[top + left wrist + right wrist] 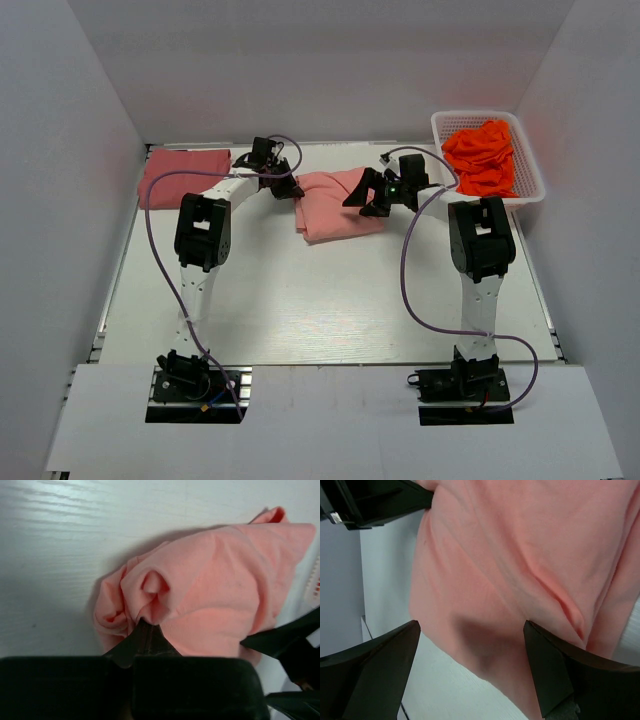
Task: Fold and stack the t-shirts
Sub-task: Smooth out wrinkles on the folded tshirt
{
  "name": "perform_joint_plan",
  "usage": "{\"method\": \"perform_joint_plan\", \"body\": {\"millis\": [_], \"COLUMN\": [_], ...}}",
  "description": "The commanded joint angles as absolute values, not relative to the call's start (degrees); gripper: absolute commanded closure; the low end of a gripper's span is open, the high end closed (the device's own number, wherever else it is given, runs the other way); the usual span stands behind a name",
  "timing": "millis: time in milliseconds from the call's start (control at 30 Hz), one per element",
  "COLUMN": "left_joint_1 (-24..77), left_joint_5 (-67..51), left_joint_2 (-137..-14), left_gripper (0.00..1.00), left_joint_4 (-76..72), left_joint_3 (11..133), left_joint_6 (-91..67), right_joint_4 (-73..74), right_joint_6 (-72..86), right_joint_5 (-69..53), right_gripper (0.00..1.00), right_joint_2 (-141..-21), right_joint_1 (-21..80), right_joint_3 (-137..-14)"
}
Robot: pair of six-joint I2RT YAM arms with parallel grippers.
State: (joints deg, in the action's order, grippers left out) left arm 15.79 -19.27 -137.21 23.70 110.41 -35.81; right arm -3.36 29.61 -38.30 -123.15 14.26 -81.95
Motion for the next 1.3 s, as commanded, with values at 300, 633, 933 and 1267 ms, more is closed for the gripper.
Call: {"method": "perform_joint_plan", "body": {"millis": [300, 633, 933, 1267], "left_joint_1": [14.77, 16.61, 16.61, 17.23], "left_joint_5": [-18.02, -22.24, -14.27, -22.4], "left_joint_2": [-137.65, -120.08, -96.43, -97.64], "left_gripper": [1.0, 1.0, 0.99, 0.42], "left_joint_4": [28.12, 19.95, 23.78, 23.22], "left_joint_3": [108.46, 80.28, 65.97, 79.37], "left_joint_6": [-35.69, -35.68, -32.88, -30.76], "right_joint_4": [-4.22, -14.77, -3.99, -3.76], "right_joint_6": [28.83, 32.61, 31.47, 30.23], "right_joint_5": [-38.14, -37.71, -32.44, -27.42], "right_gripper": [0.1, 0.1, 0.1, 0.1], "right_joint_2": [-122.27, -106.2, -83.42, -81.55], "right_joint_1": [14.59, 22.58, 28.21, 27.6], "right_joint_3": [-77.79, -46.79, -38.93, -50.89]}}
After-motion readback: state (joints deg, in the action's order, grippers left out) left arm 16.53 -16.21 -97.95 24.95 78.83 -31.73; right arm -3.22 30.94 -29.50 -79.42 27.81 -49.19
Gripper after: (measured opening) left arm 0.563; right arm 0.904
